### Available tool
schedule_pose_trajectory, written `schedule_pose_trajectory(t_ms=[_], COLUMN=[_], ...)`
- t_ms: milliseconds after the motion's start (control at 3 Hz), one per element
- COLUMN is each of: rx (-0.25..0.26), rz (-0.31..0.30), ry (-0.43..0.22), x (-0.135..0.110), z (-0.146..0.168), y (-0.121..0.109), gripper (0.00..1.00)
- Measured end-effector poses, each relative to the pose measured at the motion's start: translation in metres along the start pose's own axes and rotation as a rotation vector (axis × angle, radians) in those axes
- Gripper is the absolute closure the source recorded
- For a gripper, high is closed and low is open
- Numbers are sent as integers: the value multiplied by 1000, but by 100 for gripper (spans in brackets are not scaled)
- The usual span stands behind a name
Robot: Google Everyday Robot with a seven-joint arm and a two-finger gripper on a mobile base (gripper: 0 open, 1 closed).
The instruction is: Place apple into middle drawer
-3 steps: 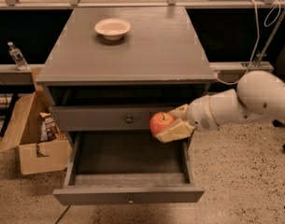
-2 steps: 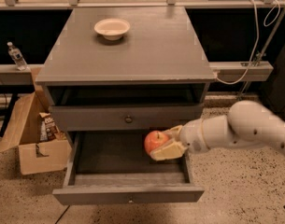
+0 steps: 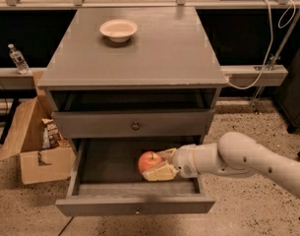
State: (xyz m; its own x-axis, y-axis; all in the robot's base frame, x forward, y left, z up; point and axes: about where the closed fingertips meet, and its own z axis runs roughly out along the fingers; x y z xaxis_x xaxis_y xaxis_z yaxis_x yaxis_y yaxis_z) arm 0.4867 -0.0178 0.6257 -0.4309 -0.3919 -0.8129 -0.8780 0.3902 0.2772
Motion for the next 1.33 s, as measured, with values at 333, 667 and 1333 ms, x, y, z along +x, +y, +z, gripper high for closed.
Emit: schedule_pose_trajectory(t_ms=[333, 667, 1333], rx=[11, 48, 84], rz=[23, 42, 61], ry=[45, 104, 131], x=[20, 45, 73], z=[30, 63, 124], y=[-15, -40, -97], gripper=[100, 100, 53])
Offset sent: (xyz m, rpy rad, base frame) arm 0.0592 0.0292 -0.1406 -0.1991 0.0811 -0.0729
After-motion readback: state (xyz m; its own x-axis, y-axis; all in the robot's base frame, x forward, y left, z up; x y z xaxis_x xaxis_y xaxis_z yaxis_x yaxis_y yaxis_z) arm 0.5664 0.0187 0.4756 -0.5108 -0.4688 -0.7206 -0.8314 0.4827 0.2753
